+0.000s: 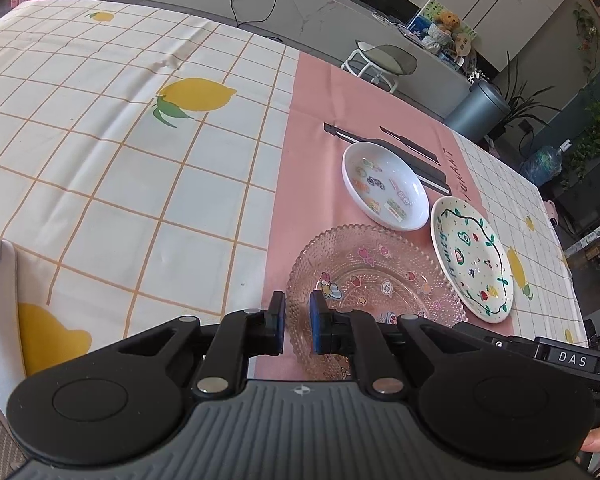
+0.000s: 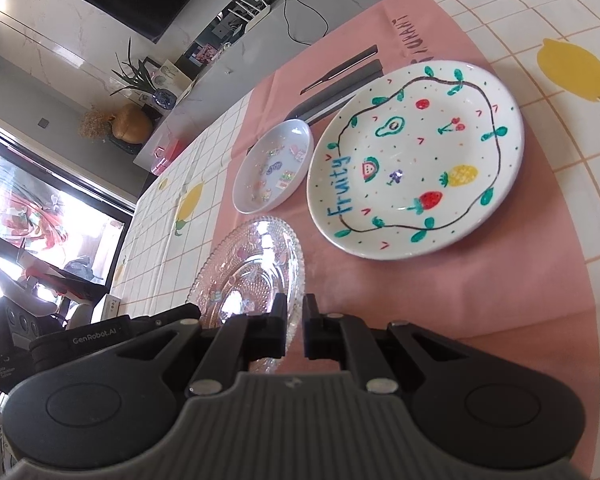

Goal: Organize plates and bowls

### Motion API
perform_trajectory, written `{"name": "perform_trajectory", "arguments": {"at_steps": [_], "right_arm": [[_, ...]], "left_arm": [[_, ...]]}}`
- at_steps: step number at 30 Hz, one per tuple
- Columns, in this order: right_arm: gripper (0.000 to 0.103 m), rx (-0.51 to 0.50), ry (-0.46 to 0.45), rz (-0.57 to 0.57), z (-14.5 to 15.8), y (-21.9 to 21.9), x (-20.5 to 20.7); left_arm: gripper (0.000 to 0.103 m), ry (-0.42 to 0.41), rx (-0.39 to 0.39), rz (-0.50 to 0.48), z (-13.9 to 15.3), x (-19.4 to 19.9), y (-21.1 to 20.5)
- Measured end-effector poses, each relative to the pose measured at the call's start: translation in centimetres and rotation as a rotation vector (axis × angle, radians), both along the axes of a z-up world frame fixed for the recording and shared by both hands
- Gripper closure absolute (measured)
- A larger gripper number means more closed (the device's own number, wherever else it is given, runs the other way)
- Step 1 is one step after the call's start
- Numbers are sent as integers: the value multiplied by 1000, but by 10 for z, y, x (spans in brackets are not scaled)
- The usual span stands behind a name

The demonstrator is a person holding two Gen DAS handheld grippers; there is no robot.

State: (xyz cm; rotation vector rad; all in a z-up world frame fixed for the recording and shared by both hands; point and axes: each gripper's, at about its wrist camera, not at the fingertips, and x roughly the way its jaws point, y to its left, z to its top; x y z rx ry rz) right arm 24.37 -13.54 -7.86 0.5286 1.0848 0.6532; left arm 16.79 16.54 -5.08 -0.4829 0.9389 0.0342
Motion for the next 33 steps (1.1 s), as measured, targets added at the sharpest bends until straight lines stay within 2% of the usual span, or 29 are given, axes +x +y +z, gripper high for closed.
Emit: {"name": "perform_trajectory", "arguments": {"at_steps": [6, 11, 14, 19, 23, 33], "right_arm": [[97, 32, -16, -10, 5, -3, -2], [97, 52, -22, -18, 11, -6, -3], [97, 50, -61, -30, 20, -10, -10], [97, 97, -74, -67, 33, -27, -14], [97, 112, -65, -109, 43, -38, -22], [97, 104, -77, -184, 60, -66, -41]], "left_arm": [[89, -35, 27, -8, 11, -2, -4], [90, -32, 2, 0, 19, -3, -5], [89, -42, -4, 2, 25, -4, -9], [90, -61, -32, -26, 38, -7, -17], [90, -80, -2, -57, 48, -10, -31], [90, -117, 8, -111, 69, -11, -60]]}}
